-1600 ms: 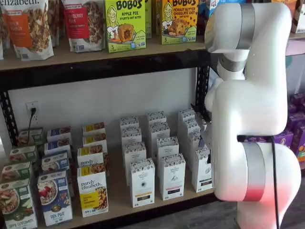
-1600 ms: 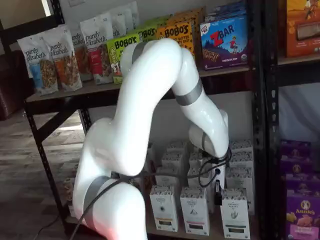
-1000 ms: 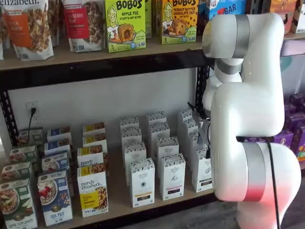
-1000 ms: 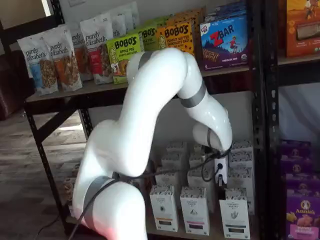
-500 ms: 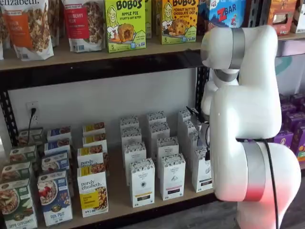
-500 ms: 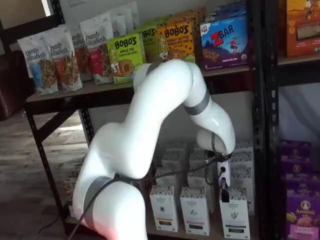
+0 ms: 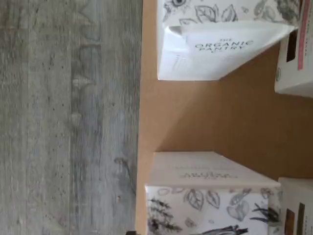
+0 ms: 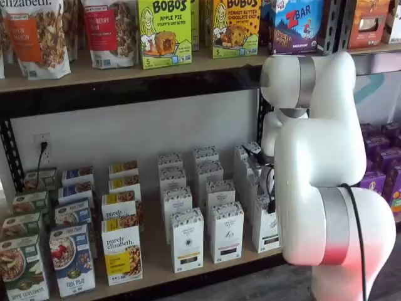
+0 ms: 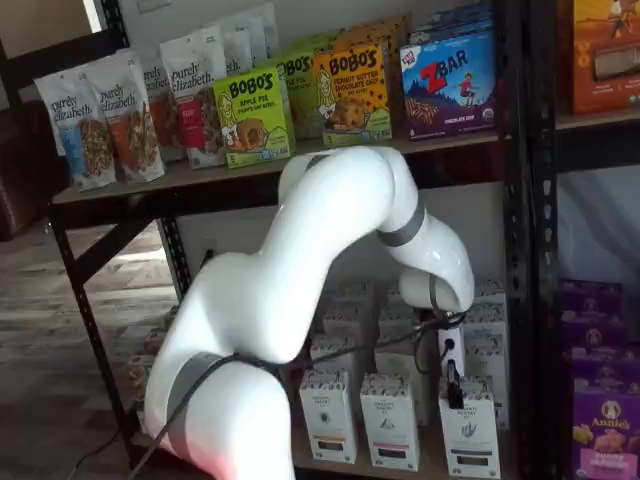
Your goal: Pick up the white box with a green strip in the middle, on the bottom shelf, the sixth box from the left
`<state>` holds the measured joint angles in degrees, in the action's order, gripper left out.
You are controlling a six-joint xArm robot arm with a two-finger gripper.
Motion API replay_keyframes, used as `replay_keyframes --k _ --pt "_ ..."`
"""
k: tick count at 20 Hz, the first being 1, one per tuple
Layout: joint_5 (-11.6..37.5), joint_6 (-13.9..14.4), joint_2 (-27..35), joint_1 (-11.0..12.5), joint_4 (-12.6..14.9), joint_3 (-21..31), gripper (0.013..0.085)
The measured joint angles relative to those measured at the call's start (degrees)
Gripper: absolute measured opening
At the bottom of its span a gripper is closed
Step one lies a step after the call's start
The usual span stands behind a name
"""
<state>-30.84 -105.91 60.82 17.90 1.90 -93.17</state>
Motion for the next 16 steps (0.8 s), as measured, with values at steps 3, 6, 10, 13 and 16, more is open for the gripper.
replay_keyframes --k 3,6,10,13,16 --pt "-0.2 1.06 0.89 -0.05 1.18 -1.11 0.085" --pt "0.22 3.39 1.45 -0.06 3.92 -1.37 0.085" --pt "0.29 5.7 2.34 -0.11 6.48 -1.68 0.085" --pt "0.53 7.13 2.9 -0.23 7.96 -1.73 0.085" --pt "0.39 7.89 3.29 -0.2 8.89 -2.09 0.085"
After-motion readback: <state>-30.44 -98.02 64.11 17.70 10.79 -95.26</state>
